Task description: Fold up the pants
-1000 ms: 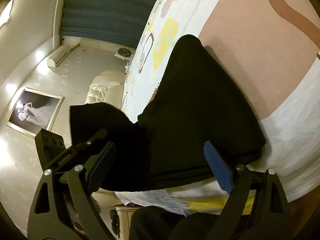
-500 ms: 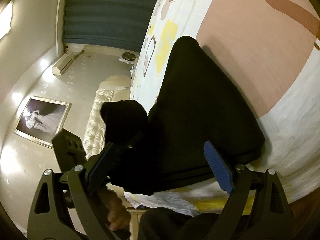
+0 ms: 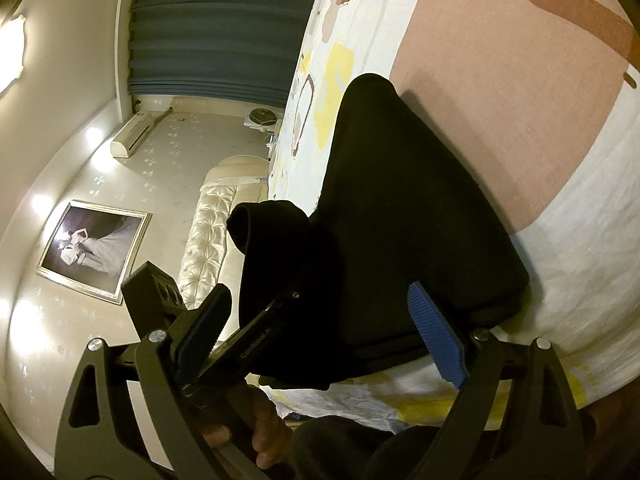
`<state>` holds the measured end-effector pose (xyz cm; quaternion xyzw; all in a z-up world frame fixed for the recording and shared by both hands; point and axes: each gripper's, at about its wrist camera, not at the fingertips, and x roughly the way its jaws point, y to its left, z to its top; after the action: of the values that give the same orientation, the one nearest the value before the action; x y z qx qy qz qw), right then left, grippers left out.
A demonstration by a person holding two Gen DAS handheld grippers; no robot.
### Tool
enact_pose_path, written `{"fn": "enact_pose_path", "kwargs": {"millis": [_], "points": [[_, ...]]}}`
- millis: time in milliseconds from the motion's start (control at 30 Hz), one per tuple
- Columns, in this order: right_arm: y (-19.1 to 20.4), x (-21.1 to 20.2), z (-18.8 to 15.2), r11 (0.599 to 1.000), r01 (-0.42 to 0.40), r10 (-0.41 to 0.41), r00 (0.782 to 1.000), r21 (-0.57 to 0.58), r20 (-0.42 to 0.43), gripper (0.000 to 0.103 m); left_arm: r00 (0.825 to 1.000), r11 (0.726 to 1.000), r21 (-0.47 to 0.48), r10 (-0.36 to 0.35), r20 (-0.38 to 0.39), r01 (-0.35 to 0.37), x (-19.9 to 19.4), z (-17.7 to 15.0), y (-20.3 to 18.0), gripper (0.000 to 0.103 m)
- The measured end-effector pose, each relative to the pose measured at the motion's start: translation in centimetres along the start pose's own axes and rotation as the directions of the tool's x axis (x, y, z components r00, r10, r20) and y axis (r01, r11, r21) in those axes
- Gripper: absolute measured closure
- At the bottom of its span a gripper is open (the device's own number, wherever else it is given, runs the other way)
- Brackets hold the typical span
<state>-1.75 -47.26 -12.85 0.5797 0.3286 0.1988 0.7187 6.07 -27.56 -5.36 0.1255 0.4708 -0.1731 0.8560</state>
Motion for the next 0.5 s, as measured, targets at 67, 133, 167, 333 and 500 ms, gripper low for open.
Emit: {"fn": "enact_pose_path", "kwargs": {"millis": [67, 133, 167, 333, 500], "points": [[0.0, 0.0, 0.0, 1.0, -0.001, 0.001, 1.0, 0.0, 0.0, 0.013, 1.0, 1.0, 0.009, -0.001, 0.0, 0.001, 0.0, 0.0, -0.2, 0.087], [0.0, -0.2, 0.1, 1.0, -0.004, 0.004, 1.0, 0.001, -0.001, 0.013, 1.0, 1.0, 0.019, 0.004, 0.006, -0.004, -0.2, 0.0, -0.3, 0.081], [0.0, -0.2, 0.2, 1.0, -0.006, 0.006, 1.0, 0.001, -0.001, 0.013, 1.0, 1.0, 0.026, -0.003, 0.01, 0.002, -0.3, -0.1, -0.4, 0.075], [-0.2, -0.2, 0.4, 1.0, -0.011, 0.011, 1.0, 0.004, 0.002, 0.013, 0.999, 0.999, 0.017, -0.051, 0.013, 0.051, -0.9, -0.5, -0.6, 0.053], [-0.4, -0.2, 0.4, 1.0, -0.012, 0.012, 1.0, -0.002, 0.003, 0.013, 0.992, 0.995, -0.007, -0.1, 0.078, 0.101, -2.7, -0.9, -0.1, 0.028]]}}
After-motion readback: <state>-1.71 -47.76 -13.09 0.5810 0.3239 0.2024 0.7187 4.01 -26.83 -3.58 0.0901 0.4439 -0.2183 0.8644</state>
